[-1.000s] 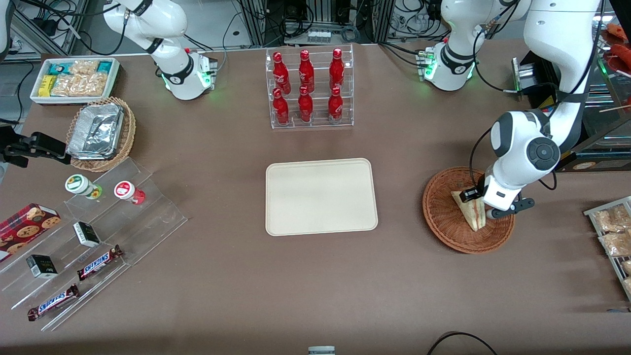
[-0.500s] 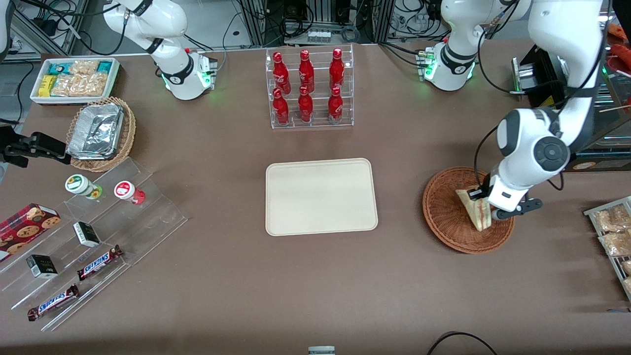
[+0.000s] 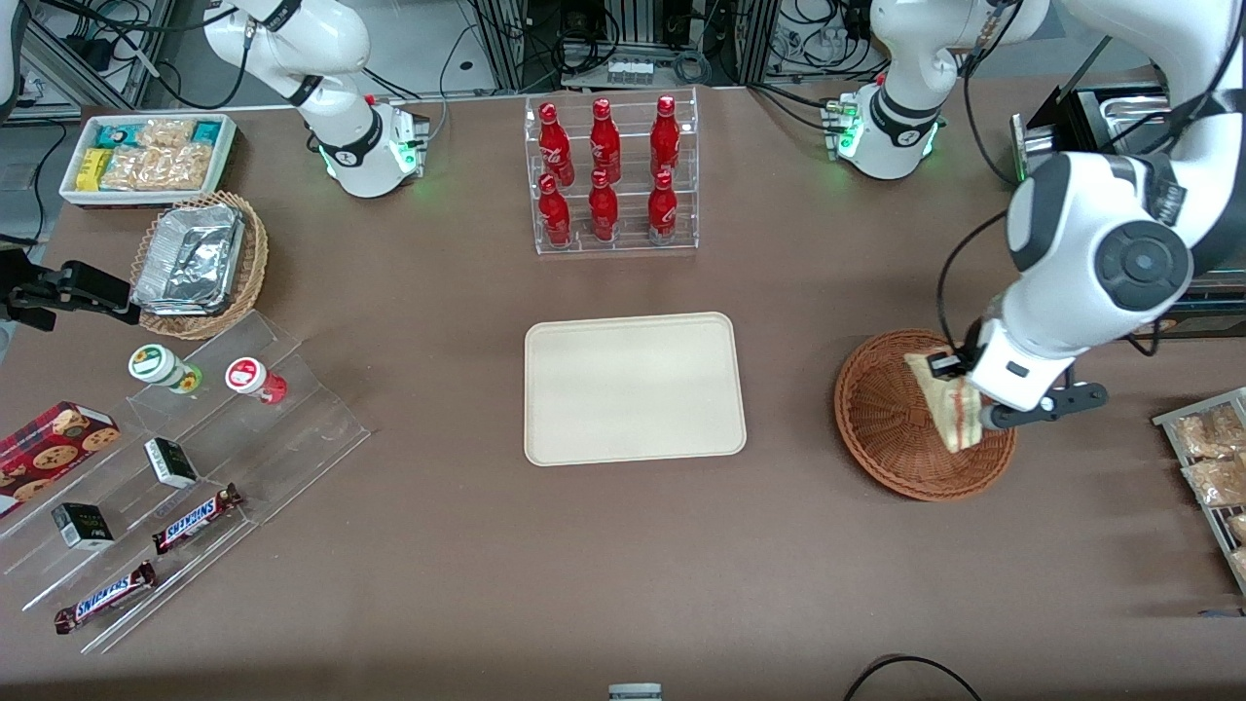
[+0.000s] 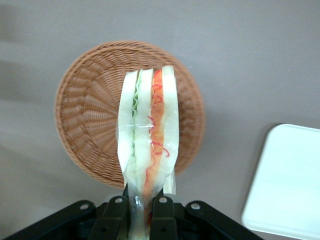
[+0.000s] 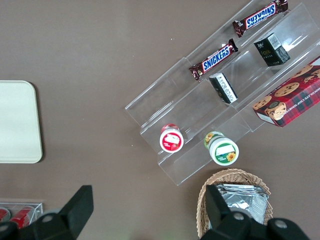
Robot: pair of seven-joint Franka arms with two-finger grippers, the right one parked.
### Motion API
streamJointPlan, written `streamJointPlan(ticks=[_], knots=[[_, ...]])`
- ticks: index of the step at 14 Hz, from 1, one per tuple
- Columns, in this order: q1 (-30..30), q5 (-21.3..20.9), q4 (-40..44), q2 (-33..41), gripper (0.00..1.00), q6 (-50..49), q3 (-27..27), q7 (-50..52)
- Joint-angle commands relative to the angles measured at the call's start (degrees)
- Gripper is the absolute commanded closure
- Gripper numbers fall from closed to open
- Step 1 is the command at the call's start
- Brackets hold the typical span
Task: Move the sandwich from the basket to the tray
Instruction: 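Lift the sandwich and carry it over the cream tray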
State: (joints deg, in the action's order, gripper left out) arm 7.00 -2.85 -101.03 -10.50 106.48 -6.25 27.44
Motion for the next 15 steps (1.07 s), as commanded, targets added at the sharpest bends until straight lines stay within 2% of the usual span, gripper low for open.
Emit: streamJointPlan(ticks=[1,3,7,15], knots=[[6.0,0.4,6.4,-3.4,1.0,-2.2,0.2,10.0],[9.8,0.4,8.8,-5.3,1.0,-2.2,0.2,13.9],[15.7,0.5,12.5,-9.6,1.0,-1.7,0.2,14.1],[26.5,0.6,27.7,-28.2,1.0,0.3,-0.7,14.2]])
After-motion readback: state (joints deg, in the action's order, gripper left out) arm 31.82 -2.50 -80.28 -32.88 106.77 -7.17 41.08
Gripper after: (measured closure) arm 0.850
